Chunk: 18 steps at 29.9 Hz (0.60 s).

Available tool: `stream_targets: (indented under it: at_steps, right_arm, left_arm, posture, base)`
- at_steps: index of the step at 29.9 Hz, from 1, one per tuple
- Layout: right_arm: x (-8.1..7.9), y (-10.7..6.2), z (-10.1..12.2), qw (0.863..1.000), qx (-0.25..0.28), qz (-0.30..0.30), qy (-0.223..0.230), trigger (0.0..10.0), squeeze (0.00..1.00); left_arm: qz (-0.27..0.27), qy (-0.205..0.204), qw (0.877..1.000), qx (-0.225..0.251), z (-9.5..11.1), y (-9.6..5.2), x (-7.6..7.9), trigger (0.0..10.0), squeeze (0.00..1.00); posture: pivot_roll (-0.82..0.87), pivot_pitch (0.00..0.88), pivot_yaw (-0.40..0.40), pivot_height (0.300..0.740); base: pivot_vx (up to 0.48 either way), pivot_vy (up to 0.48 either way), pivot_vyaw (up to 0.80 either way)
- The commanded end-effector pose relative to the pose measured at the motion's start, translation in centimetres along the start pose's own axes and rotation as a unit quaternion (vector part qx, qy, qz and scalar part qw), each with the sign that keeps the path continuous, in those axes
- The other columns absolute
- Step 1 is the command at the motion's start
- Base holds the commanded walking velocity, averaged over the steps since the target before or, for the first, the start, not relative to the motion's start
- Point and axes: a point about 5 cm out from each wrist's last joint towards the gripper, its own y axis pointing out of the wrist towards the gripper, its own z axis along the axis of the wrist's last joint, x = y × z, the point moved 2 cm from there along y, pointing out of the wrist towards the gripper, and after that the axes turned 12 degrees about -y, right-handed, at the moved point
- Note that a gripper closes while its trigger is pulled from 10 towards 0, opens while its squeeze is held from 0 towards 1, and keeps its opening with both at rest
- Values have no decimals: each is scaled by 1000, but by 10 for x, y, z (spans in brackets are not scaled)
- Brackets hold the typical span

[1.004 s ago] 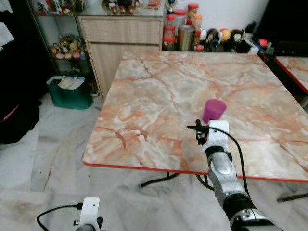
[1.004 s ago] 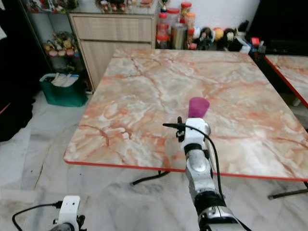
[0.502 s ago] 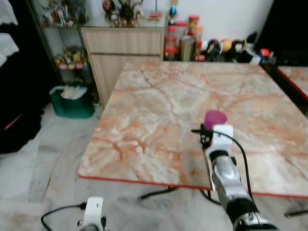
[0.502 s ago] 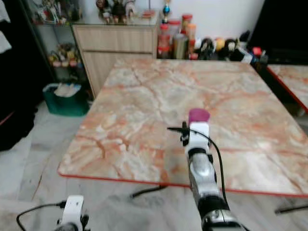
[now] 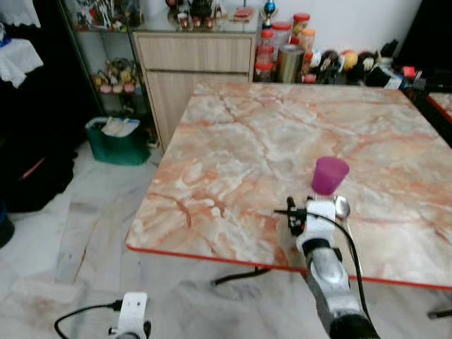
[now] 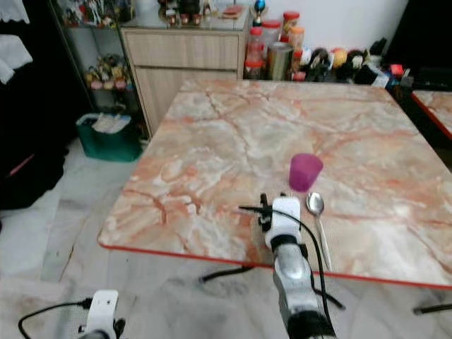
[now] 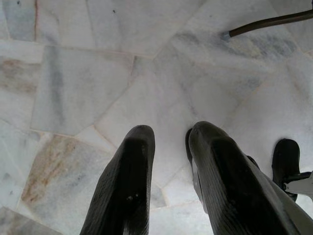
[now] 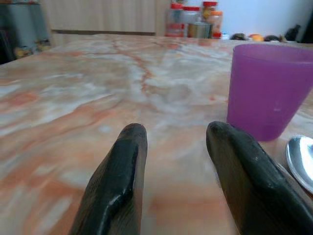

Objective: Setting the table

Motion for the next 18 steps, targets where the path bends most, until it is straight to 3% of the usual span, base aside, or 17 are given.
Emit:
stream_targets:
  at_steps: [1, 6, 10, 18]
  right_arm:
    - [2, -2, 0, 1000, -2, 0, -5, 10000, 0]
    - [9, -3, -4, 1000, -13, -11, -9, 10000, 0]
    - [23, 3, -1, 999, -24, -42, 7, 10000, 0]
    - [33, 11, 7, 998, -25, -54, 13, 10000, 0]
  left_arm:
    - [4, 0, 1000, -3, -2, -1, -3, 10000, 0]
    - [4, 1, 1000, -5, -2, -1, -4, 10000, 0]
    - [1, 4, 1000, -6, -3, -1, -2, 10000, 0]
    - [-1, 6, 1000, -6, -2, 0, -1, 10000, 0]
  posture:
    - [-25, 0, 2, 719]
    - [-32, 0, 6, 719]
    - [-35, 0, 7, 719]
    - [-29, 0, 3, 719]
  base:
    - [0, 0, 0]
    - [0, 0, 0]
    - [0, 0, 0]
    - [0, 0, 0]
